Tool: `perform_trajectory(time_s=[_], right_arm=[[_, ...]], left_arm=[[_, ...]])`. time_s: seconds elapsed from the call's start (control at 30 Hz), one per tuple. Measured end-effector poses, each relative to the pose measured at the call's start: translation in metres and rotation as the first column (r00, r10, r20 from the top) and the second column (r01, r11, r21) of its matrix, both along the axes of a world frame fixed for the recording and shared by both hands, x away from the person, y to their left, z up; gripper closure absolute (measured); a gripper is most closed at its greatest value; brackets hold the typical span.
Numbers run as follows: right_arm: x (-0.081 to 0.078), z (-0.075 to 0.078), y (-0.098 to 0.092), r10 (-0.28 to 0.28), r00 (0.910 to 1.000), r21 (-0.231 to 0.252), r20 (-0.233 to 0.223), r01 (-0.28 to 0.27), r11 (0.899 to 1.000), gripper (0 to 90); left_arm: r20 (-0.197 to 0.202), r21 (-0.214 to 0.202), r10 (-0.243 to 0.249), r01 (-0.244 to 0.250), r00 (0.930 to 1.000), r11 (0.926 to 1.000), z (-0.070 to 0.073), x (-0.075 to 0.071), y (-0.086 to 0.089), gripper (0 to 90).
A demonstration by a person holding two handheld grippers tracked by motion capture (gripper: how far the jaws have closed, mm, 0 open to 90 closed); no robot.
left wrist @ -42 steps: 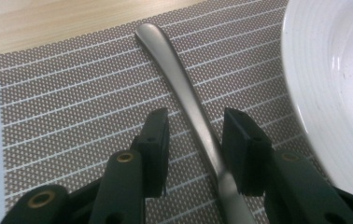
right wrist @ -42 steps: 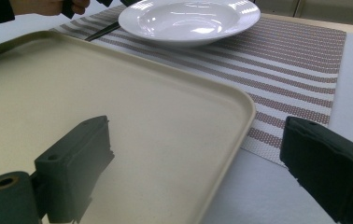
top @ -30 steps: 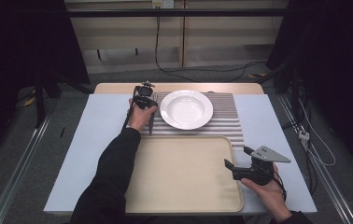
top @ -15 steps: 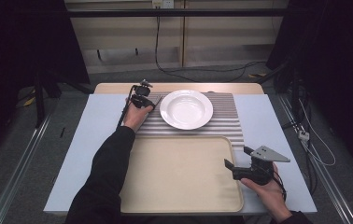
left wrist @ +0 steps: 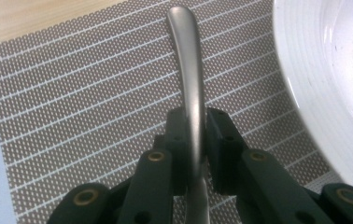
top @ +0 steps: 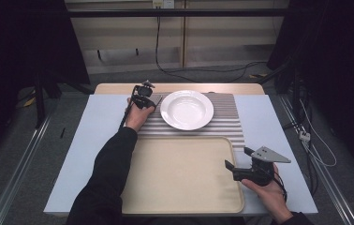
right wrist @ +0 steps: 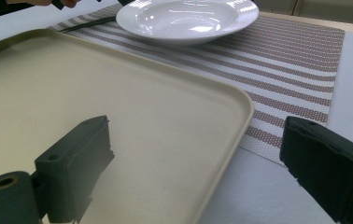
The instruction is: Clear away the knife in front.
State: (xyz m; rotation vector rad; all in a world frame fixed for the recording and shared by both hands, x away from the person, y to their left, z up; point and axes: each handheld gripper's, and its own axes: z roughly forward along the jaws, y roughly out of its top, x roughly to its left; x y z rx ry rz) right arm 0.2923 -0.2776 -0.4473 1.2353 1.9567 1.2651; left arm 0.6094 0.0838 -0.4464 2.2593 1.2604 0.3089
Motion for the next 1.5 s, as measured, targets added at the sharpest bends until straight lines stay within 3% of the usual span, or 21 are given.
perform_trajectory(time_s=[0.37, 0.83, 1.5], right_arm=[[0.000, 0.000, 0.000, -0.003, 1.0000, -0.002, 0.001, 0.003, 1.000, 9.1], [0.000, 0.000, 0.001, -0.003, 1.0000, -0.006, 0.002, 0.003, 1.000, 9.2], [-0.001, 0.001, 0.002, -0.005, 1.0000, -0.013, 0.006, 0.005, 1.000, 9.1]], left_arm=[[0.000, -0.017, 0.011, -0.011, 0.9999, 0.9998, 0.003, 0.001, 0.008, 79.9], [0.009, -0.024, -0.013, 0.014, 0.9999, 0.9996, 0.015, -0.006, 0.012, 79.9], [0.057, -0.059, -0.023, 0.027, 0.9981, 0.9979, 0.036, -0.035, 0.034, 79.9]])
